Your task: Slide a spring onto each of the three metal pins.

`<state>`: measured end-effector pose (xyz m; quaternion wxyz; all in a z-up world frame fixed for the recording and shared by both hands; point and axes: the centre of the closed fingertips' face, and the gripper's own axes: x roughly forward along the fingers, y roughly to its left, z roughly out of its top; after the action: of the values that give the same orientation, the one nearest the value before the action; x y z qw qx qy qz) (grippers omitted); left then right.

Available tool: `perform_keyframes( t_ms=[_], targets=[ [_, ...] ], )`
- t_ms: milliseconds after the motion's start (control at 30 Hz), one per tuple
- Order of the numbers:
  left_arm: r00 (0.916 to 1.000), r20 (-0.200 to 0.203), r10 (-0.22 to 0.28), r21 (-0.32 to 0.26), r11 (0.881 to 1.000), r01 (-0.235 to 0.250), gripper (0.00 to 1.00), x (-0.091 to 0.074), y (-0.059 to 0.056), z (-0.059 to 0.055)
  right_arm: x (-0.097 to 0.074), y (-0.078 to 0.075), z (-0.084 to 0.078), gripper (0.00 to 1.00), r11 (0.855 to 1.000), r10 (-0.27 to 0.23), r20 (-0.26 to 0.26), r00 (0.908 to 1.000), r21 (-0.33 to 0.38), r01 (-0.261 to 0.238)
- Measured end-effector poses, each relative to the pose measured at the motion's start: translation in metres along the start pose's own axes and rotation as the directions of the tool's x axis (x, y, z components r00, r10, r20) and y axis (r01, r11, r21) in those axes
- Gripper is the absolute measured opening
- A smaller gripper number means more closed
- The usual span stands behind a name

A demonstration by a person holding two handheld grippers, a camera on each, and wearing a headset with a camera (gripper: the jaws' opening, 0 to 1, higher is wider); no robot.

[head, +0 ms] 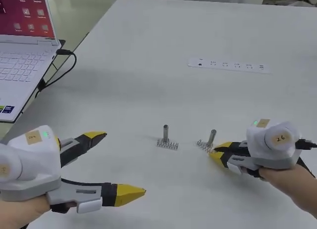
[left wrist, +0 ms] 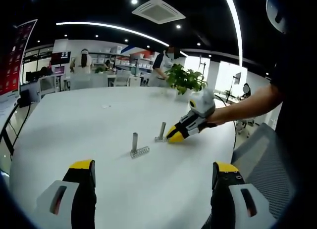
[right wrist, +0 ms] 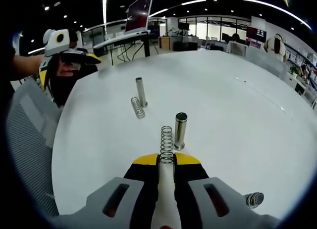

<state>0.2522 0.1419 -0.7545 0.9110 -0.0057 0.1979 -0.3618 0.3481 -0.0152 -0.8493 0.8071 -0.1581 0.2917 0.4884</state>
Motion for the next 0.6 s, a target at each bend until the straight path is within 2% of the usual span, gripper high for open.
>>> perform_keyframes(
  t_ms=[267,600],
  targets=[
    [1.0000,0.000,-0.007,0.001,1.000,0.007,0.95,0.002,-0.003,0.000,-0.008,0.008,0.002,0.08,0.998,0.025,0.001,0.9997,-0.049,-0.025],
    [0.9991,-0.003,-0.043,0.016,0.999,0.043,0.95,0.013,-0.015,0.003,-0.036,0.014,0.009,0.08,0.997,0.044,0.029,0.9986,-0.063,-0.042]
  ],
)
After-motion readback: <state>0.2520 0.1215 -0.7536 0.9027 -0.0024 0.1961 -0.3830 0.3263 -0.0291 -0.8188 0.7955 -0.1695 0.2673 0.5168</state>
